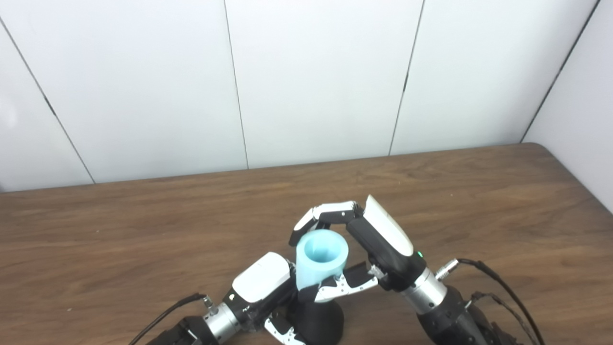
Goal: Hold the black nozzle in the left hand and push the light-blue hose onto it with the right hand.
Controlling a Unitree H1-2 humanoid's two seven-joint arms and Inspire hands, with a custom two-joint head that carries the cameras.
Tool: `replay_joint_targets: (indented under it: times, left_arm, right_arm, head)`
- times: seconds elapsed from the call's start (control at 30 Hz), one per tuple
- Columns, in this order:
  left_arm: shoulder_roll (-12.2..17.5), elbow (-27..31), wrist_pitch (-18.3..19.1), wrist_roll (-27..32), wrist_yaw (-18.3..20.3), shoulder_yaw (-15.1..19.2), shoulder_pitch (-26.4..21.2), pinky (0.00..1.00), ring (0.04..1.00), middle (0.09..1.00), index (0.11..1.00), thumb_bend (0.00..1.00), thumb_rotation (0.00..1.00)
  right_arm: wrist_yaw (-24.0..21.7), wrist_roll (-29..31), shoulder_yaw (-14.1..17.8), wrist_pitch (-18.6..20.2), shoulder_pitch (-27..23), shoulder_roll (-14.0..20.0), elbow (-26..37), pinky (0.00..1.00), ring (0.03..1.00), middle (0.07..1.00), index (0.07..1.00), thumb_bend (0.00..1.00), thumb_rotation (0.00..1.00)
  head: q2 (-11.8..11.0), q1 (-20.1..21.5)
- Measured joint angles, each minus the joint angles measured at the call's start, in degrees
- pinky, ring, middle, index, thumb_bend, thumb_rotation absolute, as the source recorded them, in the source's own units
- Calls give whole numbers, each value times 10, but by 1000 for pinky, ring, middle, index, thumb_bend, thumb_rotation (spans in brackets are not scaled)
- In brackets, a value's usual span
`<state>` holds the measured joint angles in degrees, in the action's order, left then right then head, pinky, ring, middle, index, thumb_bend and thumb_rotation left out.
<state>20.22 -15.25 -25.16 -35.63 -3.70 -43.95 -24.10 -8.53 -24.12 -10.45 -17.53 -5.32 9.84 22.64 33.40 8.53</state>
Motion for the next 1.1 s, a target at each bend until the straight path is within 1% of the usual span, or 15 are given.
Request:
replay_joint_targets:
  times: [0.2, 0.43, 0.47, 0.5, 0.6, 0.63, 0.73, 0.77, 0.83, 0.87, 0.9, 0.93, 1.0, 1.07, 1.1]
  left_arm:
    - [0, 0, 0, 0, 0, 0, 0, 179, 225, 472, 484, 524, 0]
    - [0, 0, 0, 0, 0, 0, 0, 217, 261, 473, 483, 524, 0]
    - [0, 0, 0, 0, 0, 0, 0, 227, 272, 427, 502, 518, 0]
    - [0, 0, 0, 0, 0, 0, 0, 220, 264, 410, 505, 516, 0]
    - [0, 0, 0, 0, 0, 0, 0, 217, 261, 395, 509, 514, 0]
    - [0, 0, 0, 0, 0, 0, 0, 216, 259, 433, 496, 519, 0]
    - [0, 0, 0, 0, 0, 0, 0, 218, 259, 396, 509, 514, 0]
    - [0, 0, 0, 0, 0, 0, 0, 219, 261, 441, 494, 520, 0]
    - [0, 0, 0, 0, 0, 0, 0, 217, 259, 464, 486, 523, 0]
    - [0, 0, 0, 0, 0, 0, 0, 212, 253, 468, 483, 523, 0]
    - [0, 0, 0, 0, 0, 0, 0, 209, 250, 430, 493, 519, 0]
    - [0, 0, 0, 0, 0, 0, 0, 207, 249, 410, 499, 516, 0]
    - [0, 0, 0, 0, 0, -1, 0, 203, 244, 393, 504, 514, 0]
    - [0, 0, 0, 0, 0, -1, 0, 203, 244, 451, 487, 521, 0]
    - [0, 0, -1, 0, 0, -1, 0, 210, 250, 411, 503, 516, 0]
  right_arm:
    - [20, -13, 2, -30, 6, -11, -13, 272, 391, 523, 501, 512, 0]
    - [34, -15, 4, -36, 18, -18, -14, 299, 398, 522, 502, 512, 0]
    - [37, -15, 4, -36, 19, -18, -14, 298, 398, 523, 502, 513, 0]
    - [39, -15, 4, -36, 20, -18, -14, 297, 398, 523, 500, 513, 0]
    - [41, -15, 4, -36, 22, -18, -14, 301, 400, 523, 501, 513, 0]
    - [41, -15, 4, -36, 22, -18, -14, 299, 398, 522, 503, 513, 0]
    - [40, -15, 4, -34, 21, -18, -14, 283, 391, 521, 511, 512, 0]
    - [39, -15, 4, -32, 21, -18, -13, 280, 389, 519, 516, 513, 0]
    - [37, -14, 4, -27, 22, -18, -12, 297, 395, 519, 515, 514, 0]
    - [35, -13, 4, -22, 22, -18, -12, 329, 430, 530, 502, 517, 67]
    - [30, -11, 3, -15, 22, -18, -10, 383, 490, 557, 535, 748, 110]
    - [25, -10, 3, -7, 22, -17, -9, 420, 531, 581, 564, 872, 135]
    - [13, -5, 1, 5, 23, -15, -3, 521, 643, 668, 658, 975, 218]
    - [-2, -4, -2, 23, 24, -11, -1, 597, 730, 754, 741, 995, 264]
    - [-10, -1, -4, 36, 25, -8, 0, 678, 827, 843, 822, 1000, 271]
  head:
    - [1, 1]
    - [3, 3]
    - [3, 3]
    - [3, 3]
    - [2, 4]
    - [2, 4]
    - [1, 3]
    - [1, 2]
    - [1, 2]
    - [1, 2]
    - [1, 2]
    - [1, 2]
    - [2, 2]
    - [3, 2]
    - [3, 2]
